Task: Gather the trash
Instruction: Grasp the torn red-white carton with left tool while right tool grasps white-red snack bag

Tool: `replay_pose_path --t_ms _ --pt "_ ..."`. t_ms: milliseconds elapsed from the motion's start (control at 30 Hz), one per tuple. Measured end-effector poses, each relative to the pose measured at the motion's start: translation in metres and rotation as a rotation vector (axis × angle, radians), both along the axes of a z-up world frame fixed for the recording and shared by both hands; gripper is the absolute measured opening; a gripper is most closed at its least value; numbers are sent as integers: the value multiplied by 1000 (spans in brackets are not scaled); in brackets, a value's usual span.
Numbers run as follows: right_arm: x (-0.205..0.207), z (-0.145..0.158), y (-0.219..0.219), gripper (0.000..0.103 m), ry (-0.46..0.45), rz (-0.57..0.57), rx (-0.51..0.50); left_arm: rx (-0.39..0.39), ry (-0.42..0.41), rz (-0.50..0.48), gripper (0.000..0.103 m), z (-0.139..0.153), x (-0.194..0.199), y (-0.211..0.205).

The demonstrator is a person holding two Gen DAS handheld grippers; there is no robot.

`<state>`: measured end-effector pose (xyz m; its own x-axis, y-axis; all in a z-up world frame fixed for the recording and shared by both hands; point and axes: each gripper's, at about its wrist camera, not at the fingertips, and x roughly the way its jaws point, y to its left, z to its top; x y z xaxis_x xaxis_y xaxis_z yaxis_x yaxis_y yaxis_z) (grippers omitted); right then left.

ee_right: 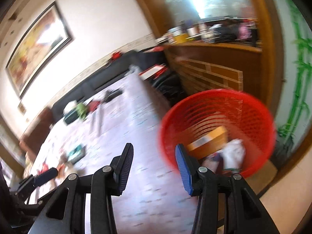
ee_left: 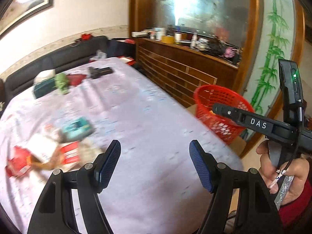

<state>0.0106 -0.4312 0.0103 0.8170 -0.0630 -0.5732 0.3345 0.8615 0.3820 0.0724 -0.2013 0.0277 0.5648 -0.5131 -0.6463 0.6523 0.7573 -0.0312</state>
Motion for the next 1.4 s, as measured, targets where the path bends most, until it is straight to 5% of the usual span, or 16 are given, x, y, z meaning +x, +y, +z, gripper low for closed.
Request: replay_pose_path --t_ms 200,400,533,633,800,967,1167,1400 --pt "30 -6 64 50 47 161 -20 -33 19 129 72 3 18 80" --pt "49 -5 114 51 65 251 -54 -97 90 372 72 4 55 182" --pt "61 -5 138 52 73 294 -76 -221 235 543 71 -12 91 254" --pt "69 -7 150 52 83 321 -83 -277 325 602 60 -31 117 278" --pt "74 -10 159 52 96 338 -91 -288 414 636 46 -58 156 280" --pt "73 -11 154 52 100 328 -86 -257 428 638 20 -72 177 266" --pt "82 -11 153 52 103 352 -57 -238 316 588 7 -54 157 259" --pt "114 -15 181 53 123 434 -58 -238 192 483 5 -19 107 262"
